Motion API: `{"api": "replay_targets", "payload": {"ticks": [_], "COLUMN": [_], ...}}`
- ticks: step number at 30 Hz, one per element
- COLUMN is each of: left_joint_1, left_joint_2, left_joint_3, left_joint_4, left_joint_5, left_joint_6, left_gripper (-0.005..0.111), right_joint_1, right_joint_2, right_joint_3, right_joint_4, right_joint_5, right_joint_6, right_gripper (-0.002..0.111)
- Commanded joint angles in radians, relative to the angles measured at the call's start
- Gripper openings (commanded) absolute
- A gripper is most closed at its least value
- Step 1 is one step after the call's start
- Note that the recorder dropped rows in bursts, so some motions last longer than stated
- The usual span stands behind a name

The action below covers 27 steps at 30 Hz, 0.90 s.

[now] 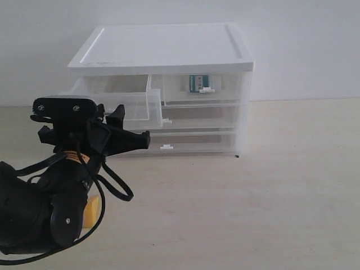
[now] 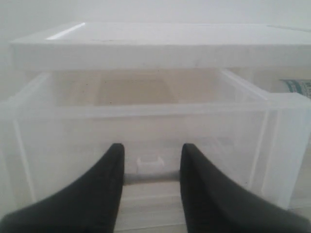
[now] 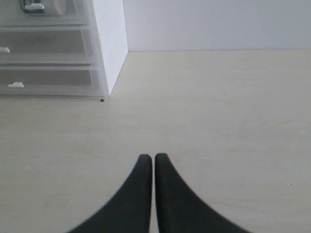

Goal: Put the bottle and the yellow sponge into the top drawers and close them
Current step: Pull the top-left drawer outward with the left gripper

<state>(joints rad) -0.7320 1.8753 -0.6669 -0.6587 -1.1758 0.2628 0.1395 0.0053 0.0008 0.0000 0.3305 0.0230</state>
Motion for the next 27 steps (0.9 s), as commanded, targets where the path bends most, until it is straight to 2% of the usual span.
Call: {"api": "replay_targets", "payload": {"ticks": [1, 5, 13, 21, 27], "left_joint_1": [-0.041, -0.077, -0.119, -0.13, -0.13], "left_joint_2": [-0.008, -0.024, -0.103, -0.139, -0.143], "left_joint_3": [0.03, 0.056, 0.109, 0.174, 0.177], "left_joint_4": [-0.018, -0.084, -0.095, -0.116, -0.089], "left_joint_5": [-0.039, -0.045, -0.045, -0.043, -0.02], "left_joint_6": [0.008, 0.008, 0.01, 0.001, -0.002], "left_gripper": [0.004, 0.004, 0.004, 0.004, 0.004], "right_joint_1": [-0.001, -0.001, -0.001, -0.001, -0.001], "right_joint_2": [-0.005, -0.005, -0.005, -0.005, -0.005], "right_joint_3": [-0.001, -0.001, -0.001, -0.001, -0.001], "right_joint_4": [-0.007, -0.007, -0.007, -0.007, -0.007], "right_joint_5": [-0.009, -0.009, -0.009, -0.009, -0.009], "right_joint_6": [-0.001, -0.001, -0.001, -0.001, -0.001], "right_gripper": [0.0, 0.0, 0.0, 0.0, 0.0]}}
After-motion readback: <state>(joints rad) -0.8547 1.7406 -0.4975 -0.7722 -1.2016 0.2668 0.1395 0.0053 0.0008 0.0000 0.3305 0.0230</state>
